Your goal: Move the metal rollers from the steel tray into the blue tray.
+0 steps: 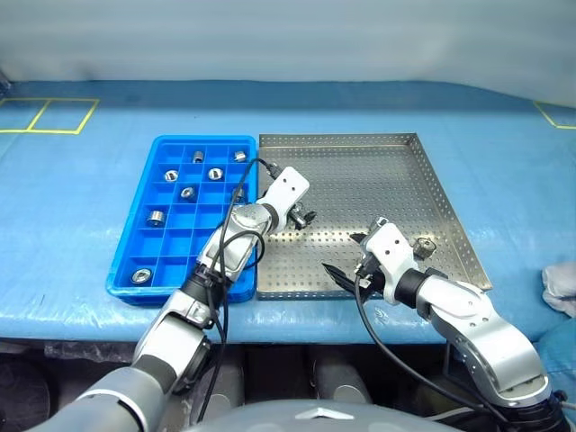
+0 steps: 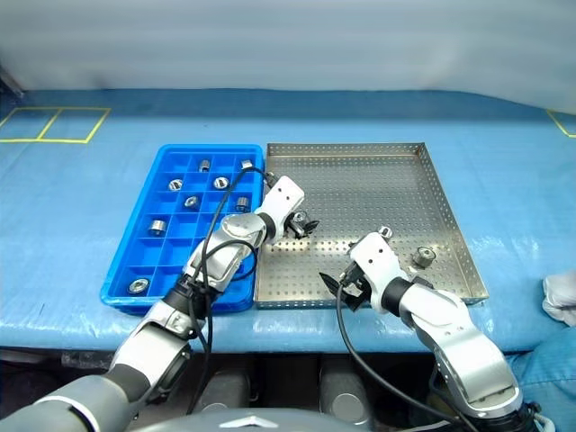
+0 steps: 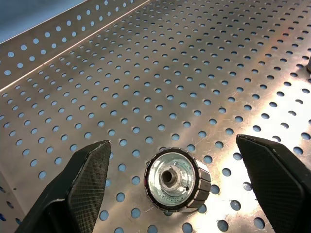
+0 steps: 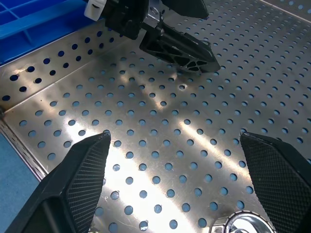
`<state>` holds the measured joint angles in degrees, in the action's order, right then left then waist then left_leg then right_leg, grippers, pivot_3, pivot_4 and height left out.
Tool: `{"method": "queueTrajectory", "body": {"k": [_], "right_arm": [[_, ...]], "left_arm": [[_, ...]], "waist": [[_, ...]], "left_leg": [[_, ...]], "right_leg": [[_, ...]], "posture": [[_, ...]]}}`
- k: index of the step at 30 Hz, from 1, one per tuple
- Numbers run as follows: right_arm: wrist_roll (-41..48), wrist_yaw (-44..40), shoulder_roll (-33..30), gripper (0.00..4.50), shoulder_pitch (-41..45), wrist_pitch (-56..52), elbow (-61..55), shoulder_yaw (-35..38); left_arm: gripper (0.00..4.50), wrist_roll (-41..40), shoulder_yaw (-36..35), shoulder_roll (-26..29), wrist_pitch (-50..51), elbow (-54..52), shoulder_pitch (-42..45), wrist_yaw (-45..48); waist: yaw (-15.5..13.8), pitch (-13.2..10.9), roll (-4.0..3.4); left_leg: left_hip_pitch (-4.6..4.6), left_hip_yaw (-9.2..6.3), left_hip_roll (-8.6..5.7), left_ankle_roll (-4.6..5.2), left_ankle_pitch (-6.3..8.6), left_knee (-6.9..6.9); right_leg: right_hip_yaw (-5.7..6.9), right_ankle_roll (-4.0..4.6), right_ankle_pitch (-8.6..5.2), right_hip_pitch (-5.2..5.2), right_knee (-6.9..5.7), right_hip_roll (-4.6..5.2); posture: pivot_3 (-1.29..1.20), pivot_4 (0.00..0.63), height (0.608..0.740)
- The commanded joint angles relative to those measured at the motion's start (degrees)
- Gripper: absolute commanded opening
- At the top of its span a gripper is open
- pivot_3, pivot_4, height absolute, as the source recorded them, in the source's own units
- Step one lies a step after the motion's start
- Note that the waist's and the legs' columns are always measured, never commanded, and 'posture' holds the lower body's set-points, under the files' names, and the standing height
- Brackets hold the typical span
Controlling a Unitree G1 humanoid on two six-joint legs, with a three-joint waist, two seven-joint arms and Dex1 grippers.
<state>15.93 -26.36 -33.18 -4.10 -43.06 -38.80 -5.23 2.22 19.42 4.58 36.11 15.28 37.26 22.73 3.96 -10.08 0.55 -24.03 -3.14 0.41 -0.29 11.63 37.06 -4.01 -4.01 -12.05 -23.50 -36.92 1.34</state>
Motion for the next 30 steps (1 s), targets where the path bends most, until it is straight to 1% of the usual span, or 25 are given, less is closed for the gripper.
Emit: {"method": "queueTrajectory", "body": {"k": [1, 10, 13, 16, 20, 22, 25, 30], "right_arm": [[-0.1, 0.2, 0.4, 4.50, 0.5, 1.0, -1.5, 0.8], [-0.5, 0.8, 1.6, 4.50, -0.5, 1.8, -1.2, 0.5], [-0.7, 0.9, 1.6, 4.50, -0.7, 1.9, -1.3, 0.5], [-0.8, 0.9, 1.6, 4.50, -0.5, 1.9, -1.2, 0.7], [-1.0, 0.8, 1.6, 4.50, -0.4, 1.8, -1.2, 0.8], [-1.1, 0.7, 1.6, 4.50, -0.4, 1.8, -1.2, 0.8], [-1.2, 0.7, 1.7, 4.50, -0.2, 1.7, -1.2, 0.7], [-1.4, 0.7, 1.8, 4.50, 0.2, 1.7, -1.0, 0.3]], "left_arm": [[4.48, 1.3, 0.7, -0.3, 1.4, 0.2, 1.7, 0.0], [4.48, 2.0, 1.0, -0.4, 4.3, 2.9, 3.0, 0.9], [3.86, 1.7, 0.4, -0.8, 4.6, 3.3, 3.1, 0.8], [2.89, 1.4, 0.6, -1.0, 4.8, 3.2, 3.1, 1.6], [2.89, 1.2, 0.1, -1.3, 4.6, 3.1, 3.0, 1.6], [2.58, 0.9, -0.1, -1.3, 4.5, 3.0, 2.9, 1.7], [1.83, 0.6, -0.2, -1.2, 4.3, 2.6, 2.7, 2.0], [1.83, 0.2, -0.5, -1.2, 4.3, 2.1, 2.6, 3.0]], "waist": [[0.0, 0.0, 0.00], [0.1, 0.0, 0.00], [0.1, 0.0, 0.00], [0.2, 0.0, 0.00], [0.1, 0.0, 0.00], [0.1, 0.0, 0.00], [0.1, 0.0, 0.00], [0.1, 0.0, 0.00]], "left_leg": [[0.00, 0.00, 0.00, 0.00, 0.00, 0.00], [0.00, 0.00, 0.00, 0.00, 0.00, -0.01], [0.00, 0.01, 0.00, 0.00, 0.00, -0.02], [0.01, 0.01, 0.01, 0.00, 0.00, 0.00], [0.01, 0.02, 0.01, 0.00, 0.00, 0.00], [0.00, 0.02, 0.01, 0.00, 0.00, -0.01], [0.00, 0.02, 0.01, 0.00, 0.00, -0.01], [0.00, 0.02, 0.00, 0.00, 0.00, -0.01]], "right_leg": [[0.00, 0.00, 0.00, -0.01, 0.00, 0.00], [0.00, 0.00, 0.00, -0.01, 0.00, 0.00], [0.00, 0.00, 0.00, -0.01, 0.00, 0.00], [-0.01, 0.00, 0.00, -0.01, -0.02, 0.00], [-0.02, -0.01, 0.00, -0.01, -0.01, 0.00], [-0.02, -0.01, 0.00, -0.01, -0.01, 0.00], [-0.02, -0.01, 0.00, -0.02, -0.01, 0.00], [-0.02, -0.01, 0.00, -0.01, -0.01, 0.00]], "posture": [[-0.10, 0.150, 0.740], [-0.10, 0.150, 0.740], [-0.10, 0.150, 0.740], [-0.11, 0.150, 0.740], [-0.11, 0.150, 0.740], [-0.11, 0.150, 0.740], [-0.11, 0.150, 0.740], [-0.10, 0.150, 0.740]]}}
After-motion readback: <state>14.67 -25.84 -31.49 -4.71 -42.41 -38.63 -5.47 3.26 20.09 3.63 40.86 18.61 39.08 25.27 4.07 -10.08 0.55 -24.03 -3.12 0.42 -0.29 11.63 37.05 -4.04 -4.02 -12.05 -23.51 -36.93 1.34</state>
